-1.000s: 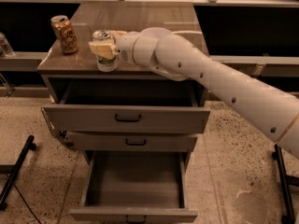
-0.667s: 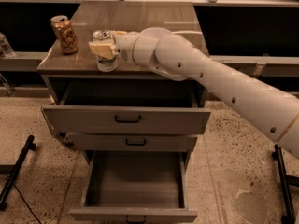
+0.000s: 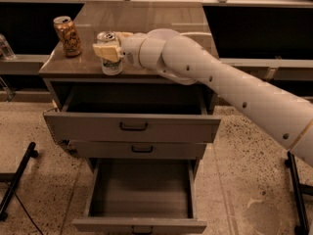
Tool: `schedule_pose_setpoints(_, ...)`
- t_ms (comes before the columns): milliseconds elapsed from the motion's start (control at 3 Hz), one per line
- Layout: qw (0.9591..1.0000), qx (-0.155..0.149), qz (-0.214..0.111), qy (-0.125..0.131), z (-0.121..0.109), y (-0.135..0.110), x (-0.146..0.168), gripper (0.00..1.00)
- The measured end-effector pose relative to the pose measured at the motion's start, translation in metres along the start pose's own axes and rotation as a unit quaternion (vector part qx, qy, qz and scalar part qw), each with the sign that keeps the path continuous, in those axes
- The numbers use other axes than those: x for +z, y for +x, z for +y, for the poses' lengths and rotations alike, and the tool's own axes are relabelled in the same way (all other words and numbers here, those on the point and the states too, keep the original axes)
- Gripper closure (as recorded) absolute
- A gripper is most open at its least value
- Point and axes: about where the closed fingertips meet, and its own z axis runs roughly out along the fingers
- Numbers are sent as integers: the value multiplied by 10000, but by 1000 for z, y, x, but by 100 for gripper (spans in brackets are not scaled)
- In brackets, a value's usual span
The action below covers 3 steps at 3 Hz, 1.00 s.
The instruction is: Place 7up can into bottom drawer
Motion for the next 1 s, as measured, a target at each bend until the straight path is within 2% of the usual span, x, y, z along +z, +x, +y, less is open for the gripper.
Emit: schedule_pose_setpoints(1000, 10000, 0, -1, 0, 0, 0, 0, 100)
